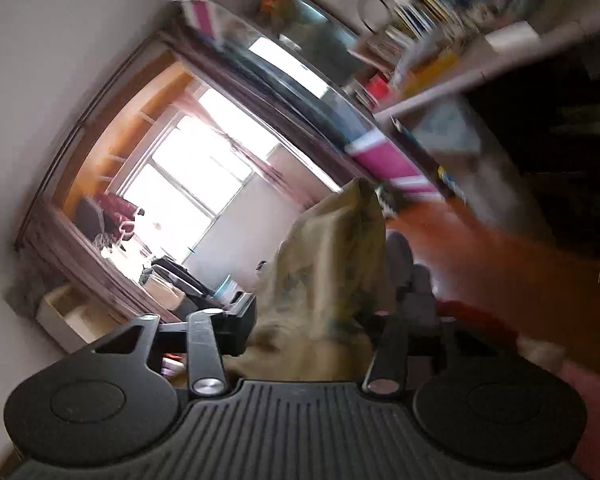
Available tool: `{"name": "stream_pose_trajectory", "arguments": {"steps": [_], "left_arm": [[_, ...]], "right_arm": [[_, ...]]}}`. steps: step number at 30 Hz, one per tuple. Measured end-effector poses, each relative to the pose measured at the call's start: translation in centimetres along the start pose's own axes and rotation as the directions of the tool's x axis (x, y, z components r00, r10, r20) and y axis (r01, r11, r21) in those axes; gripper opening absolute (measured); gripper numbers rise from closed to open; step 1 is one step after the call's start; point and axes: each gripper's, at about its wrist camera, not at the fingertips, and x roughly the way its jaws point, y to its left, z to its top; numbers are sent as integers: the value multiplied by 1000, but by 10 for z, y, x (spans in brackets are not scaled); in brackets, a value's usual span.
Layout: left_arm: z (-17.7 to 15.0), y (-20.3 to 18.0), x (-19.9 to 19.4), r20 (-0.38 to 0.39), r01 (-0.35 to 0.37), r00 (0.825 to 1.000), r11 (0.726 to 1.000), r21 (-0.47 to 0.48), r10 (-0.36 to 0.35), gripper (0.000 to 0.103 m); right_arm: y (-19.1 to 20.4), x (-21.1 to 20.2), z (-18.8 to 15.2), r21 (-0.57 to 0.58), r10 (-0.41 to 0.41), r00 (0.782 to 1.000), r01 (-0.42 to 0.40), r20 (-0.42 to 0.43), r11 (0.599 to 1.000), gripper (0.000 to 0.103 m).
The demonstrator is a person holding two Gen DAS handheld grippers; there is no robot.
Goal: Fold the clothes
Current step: 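Lift and carry the folded shirt with both grippers to the clothes stack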
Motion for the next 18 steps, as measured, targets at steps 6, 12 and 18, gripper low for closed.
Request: {"name": "stream_pose_trajectory", "arguments": {"steps": [6,12,18], "left_arm": [[12,-19,13,-29,-39,999,999,10,39,29],[18,-31,51,-151,-92,984,996,10,92,29],[15,-32,64,-162,-106,982,994,-36,99,10]], "right_arm": [[-12,-7,10,25,16,999,-17,36,1000,46],[-11,-23,8,32,6,998,-8,61,999,44],[-12,-30,-2,19,-16,998,15,59,1000,28]]}}
